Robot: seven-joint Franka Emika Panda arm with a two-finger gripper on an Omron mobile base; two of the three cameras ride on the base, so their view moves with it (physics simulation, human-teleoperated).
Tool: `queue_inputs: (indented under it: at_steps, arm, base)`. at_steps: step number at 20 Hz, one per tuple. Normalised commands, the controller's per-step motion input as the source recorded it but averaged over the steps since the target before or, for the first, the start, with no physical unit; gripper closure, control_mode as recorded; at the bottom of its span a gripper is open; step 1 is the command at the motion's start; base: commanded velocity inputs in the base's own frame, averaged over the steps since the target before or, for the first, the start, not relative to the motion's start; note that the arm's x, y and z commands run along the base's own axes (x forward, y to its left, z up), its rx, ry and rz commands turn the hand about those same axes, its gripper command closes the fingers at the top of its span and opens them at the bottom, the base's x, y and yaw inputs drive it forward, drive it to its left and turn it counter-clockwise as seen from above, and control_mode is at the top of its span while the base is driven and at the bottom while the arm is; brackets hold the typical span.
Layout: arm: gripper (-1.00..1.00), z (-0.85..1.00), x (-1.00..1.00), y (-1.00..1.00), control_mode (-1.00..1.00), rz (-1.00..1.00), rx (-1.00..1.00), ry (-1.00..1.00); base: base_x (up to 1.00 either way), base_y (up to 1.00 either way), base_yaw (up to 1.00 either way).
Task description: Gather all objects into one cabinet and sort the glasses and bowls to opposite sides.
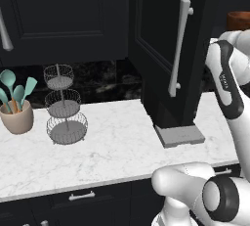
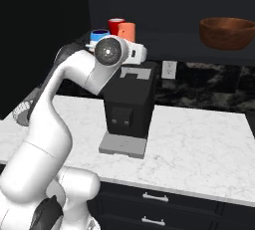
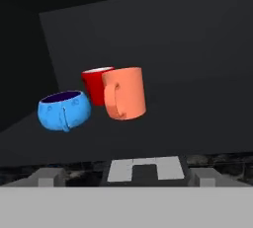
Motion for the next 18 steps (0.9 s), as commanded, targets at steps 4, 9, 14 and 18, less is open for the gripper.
queue_inputs:
  at_steps: [4, 9, 14, 18]
  arm:
    - [-1.00, 0.00, -1.00, 0.00, -1.00, 0.00, -0.04, 0.01]
    - [-1.00, 0.00, -1.00, 0.00, -1.00, -0.03, -0.02, 0.21]
    - [-1.00, -0.02, -1.00, 0.00, -1.00, -0.05, -0.02, 0.33]
    - [-1.00, -0.24, -0.81, 0.00, -1.00, -0.02, 0.00, 0.27]
  base:
    - [0.00, 0.00, 0.00]
    - [0.00, 0.00, 0.00]
    - [0.00, 0.00, 0.00]
    - [0.00, 0.00, 0.00]
